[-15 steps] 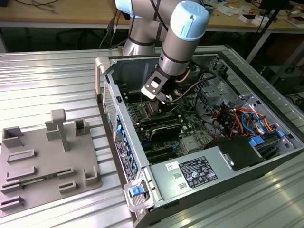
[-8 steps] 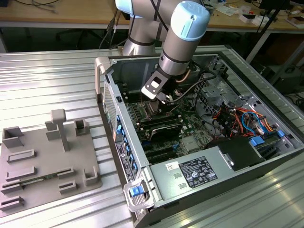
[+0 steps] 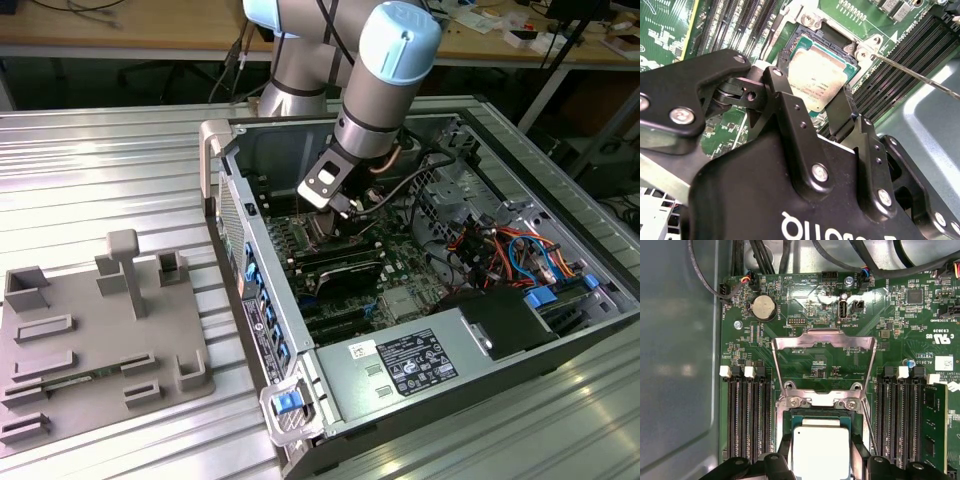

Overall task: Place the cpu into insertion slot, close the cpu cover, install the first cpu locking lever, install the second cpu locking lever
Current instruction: 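Place the cpu into insertion slot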

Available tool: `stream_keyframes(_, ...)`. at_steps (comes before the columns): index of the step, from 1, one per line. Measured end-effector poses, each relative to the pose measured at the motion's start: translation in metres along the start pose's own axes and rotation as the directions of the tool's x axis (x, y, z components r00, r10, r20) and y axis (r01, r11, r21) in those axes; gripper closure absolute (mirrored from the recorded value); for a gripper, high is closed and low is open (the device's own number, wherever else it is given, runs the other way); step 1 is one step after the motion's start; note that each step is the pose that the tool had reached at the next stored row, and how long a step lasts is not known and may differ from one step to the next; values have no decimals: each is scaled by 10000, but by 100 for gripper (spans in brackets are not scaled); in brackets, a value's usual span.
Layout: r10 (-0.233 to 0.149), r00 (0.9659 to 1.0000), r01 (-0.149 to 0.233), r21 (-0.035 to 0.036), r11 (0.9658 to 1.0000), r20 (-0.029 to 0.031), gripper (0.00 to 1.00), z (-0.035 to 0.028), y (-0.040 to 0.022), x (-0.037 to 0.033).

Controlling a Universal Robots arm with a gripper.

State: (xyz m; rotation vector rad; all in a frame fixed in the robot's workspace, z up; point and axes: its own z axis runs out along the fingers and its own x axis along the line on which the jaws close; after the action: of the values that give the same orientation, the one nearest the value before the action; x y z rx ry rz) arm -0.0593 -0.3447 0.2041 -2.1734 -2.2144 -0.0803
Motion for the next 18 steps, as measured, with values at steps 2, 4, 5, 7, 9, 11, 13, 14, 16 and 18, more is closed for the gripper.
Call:
stream_keyframes(2, 5, 10000, -5, 41, 10000, 20, 45, 1, -1, 2)
stream_keyframes(4, 15, 10000, -15, 53, 10000, 20, 45, 6, -1, 2)
stream_keyframes(5, 23, 10000, -23, 54, 10000, 17, 45, 10, 0, 2)
stream_keyframes(7, 29, 10000, -29, 65, 10000, 23, 45, 19, 4, 6)
stream_keyframes(9, 31, 10000, -32, 98, 9999, 51, 45, 30, 7, 11)
stream_keyframes(11, 39, 10000, -39, 122, 9999, 62, 45, 40, 7, 12)
stream_keyframes(13, 68, 10000, -69, 136, 9999, 66, 45, 47, 9, 12)
stream_keyframes(14, 85, 9999, -86, 139, 9999, 67, 45, 49, 10, 12)
stream_keyframes(16, 127, 9999, -128, 146, 9998, 68, 45, 53, 20, 11)
stream_keyframes(18, 164, 9998, -165, 145, 9998, 67, 45, 62, 27, 11)
